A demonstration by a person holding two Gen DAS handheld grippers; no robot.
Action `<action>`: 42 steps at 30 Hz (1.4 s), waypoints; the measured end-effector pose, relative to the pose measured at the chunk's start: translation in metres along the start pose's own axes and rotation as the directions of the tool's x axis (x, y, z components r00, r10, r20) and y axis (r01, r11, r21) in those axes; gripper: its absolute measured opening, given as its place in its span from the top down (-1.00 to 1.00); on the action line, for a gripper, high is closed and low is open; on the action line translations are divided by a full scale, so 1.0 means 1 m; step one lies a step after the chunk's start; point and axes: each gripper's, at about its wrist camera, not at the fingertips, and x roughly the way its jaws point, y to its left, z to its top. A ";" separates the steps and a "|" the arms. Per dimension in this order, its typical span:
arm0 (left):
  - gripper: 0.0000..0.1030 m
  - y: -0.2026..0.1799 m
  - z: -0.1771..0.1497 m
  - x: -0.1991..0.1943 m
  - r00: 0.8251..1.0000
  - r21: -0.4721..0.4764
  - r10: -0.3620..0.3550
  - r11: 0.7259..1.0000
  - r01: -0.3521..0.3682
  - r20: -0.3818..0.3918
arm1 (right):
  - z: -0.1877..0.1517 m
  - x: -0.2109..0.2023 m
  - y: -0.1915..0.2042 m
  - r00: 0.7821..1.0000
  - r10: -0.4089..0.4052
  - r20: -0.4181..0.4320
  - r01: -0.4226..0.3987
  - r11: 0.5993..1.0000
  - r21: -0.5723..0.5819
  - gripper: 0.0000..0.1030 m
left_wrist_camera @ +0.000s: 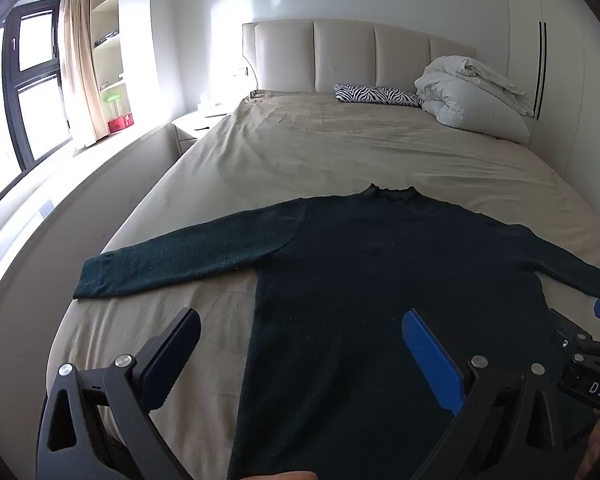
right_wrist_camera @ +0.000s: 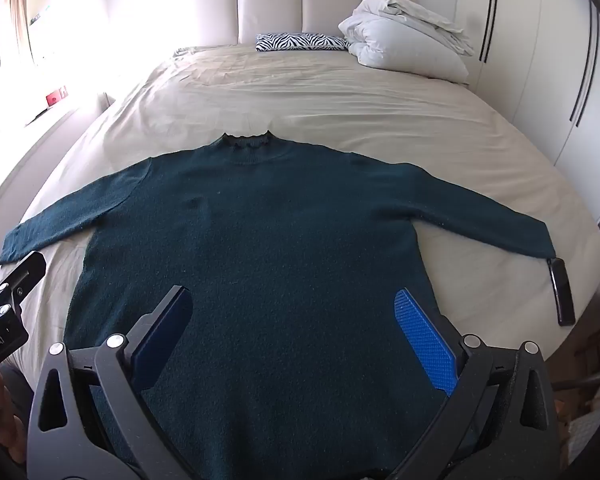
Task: Fold small clothes
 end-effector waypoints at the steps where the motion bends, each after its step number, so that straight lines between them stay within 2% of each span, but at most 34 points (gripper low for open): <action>1: -1.00 0.000 0.000 -0.001 1.000 -0.003 0.002 1.000 -0.002 0.000 | 0.000 0.000 0.000 1.000 -0.003 -0.001 0.003 1.000 -0.002 -1.00; 12: -1.00 0.002 -0.002 -0.012 1.000 -0.020 -0.015 1.000 0.015 -0.013 | 0.000 -0.001 0.000 1.000 -0.004 0.004 0.004 1.000 -0.006 -1.00; 14: -1.00 0.001 0.000 0.000 1.000 -0.022 -0.014 1.000 0.013 -0.022 | 0.000 -0.001 -0.001 1.000 -0.002 0.003 0.002 1.000 -0.005 -1.00; 42: -1.00 0.003 -0.001 0.002 1.000 -0.026 -0.015 1.000 0.015 -0.026 | -0.001 -0.002 0.001 1.000 -0.007 0.000 0.007 1.000 -0.009 -1.00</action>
